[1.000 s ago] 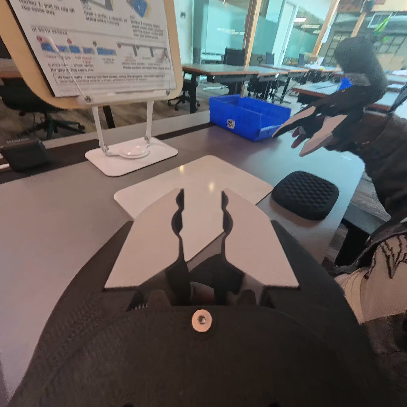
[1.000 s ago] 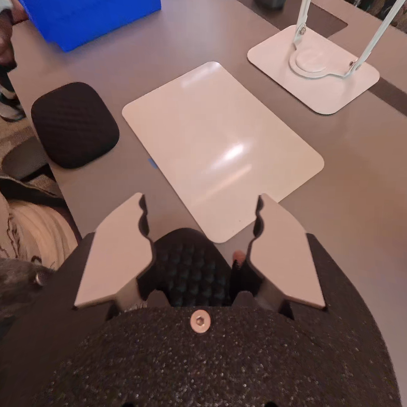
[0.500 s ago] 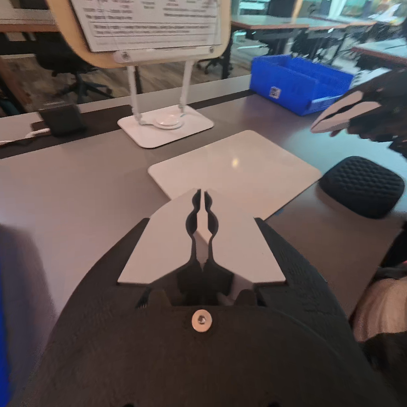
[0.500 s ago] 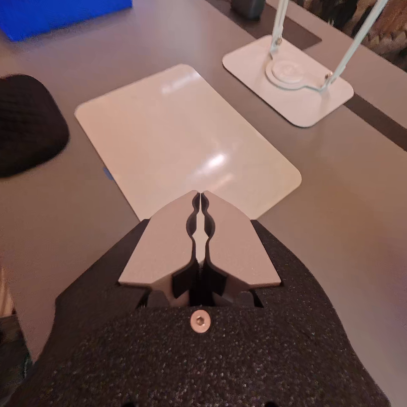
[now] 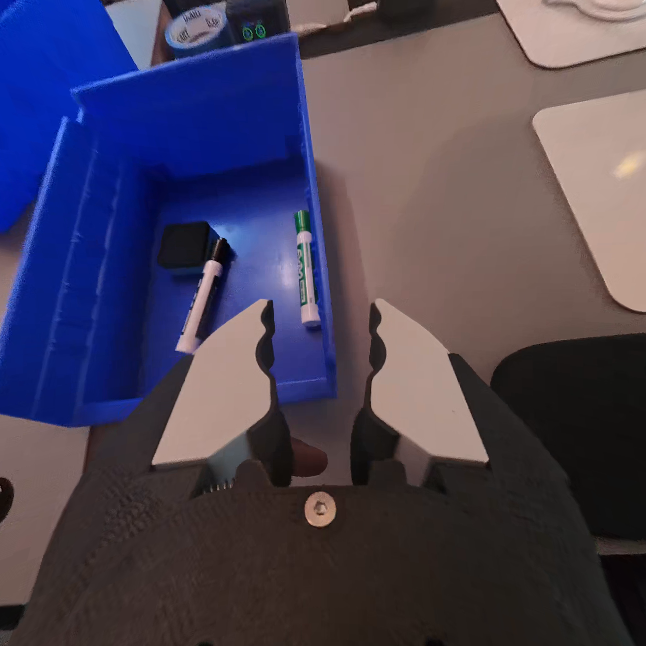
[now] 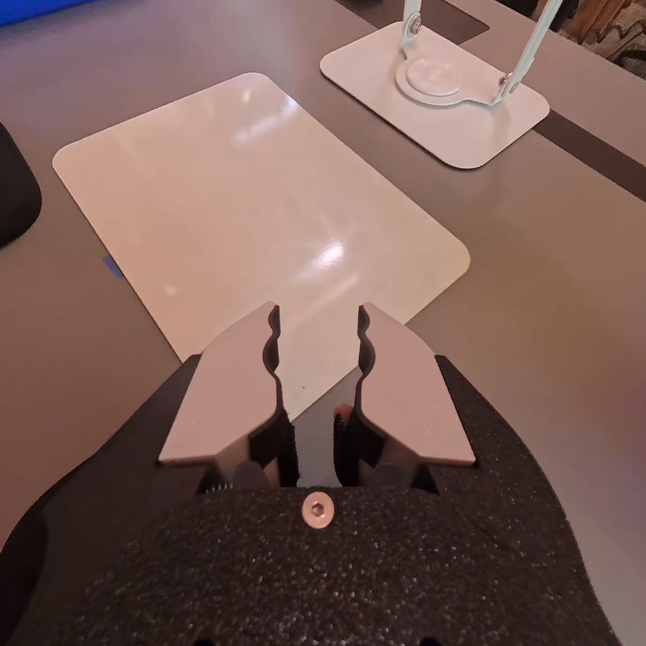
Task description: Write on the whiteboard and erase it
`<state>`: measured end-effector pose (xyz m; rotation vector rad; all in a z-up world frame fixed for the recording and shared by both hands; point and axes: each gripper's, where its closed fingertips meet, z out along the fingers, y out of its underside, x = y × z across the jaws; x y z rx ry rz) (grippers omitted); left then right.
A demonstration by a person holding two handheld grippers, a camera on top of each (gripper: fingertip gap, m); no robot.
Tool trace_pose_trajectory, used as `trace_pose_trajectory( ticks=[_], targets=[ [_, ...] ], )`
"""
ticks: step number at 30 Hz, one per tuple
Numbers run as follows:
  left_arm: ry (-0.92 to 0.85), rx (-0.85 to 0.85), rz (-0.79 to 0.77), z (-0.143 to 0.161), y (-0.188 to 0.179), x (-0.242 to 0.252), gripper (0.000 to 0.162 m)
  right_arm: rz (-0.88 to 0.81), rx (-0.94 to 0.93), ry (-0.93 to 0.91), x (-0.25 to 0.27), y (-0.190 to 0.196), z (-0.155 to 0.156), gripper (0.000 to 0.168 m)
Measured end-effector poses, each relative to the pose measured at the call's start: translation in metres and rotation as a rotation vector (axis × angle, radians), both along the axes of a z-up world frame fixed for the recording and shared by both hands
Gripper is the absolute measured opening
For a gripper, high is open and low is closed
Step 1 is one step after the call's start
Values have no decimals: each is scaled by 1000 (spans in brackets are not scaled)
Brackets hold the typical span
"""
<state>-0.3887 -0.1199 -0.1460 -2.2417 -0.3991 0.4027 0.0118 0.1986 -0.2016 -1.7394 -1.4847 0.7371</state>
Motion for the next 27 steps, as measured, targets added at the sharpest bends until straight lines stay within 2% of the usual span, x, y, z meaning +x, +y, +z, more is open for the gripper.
trace_pose_trajectory(
  ticks=[6,11,18,27],
  targets=[
    [-22,-38,25,-26,0,-11,43,3,-1,-9,-1,-3,-2,43],
    [-65,5,-32,-35,11,-4,13,-5,-2,-16,-1,-3,-3,43],
    [-18,5,-23,-35,19,13,11,-1,7,-29,-5,-4,-3,41],
    [-70,55,-46,-36,48,50,19,6,0,-41,-7,-7,-6,37]
  ],
)
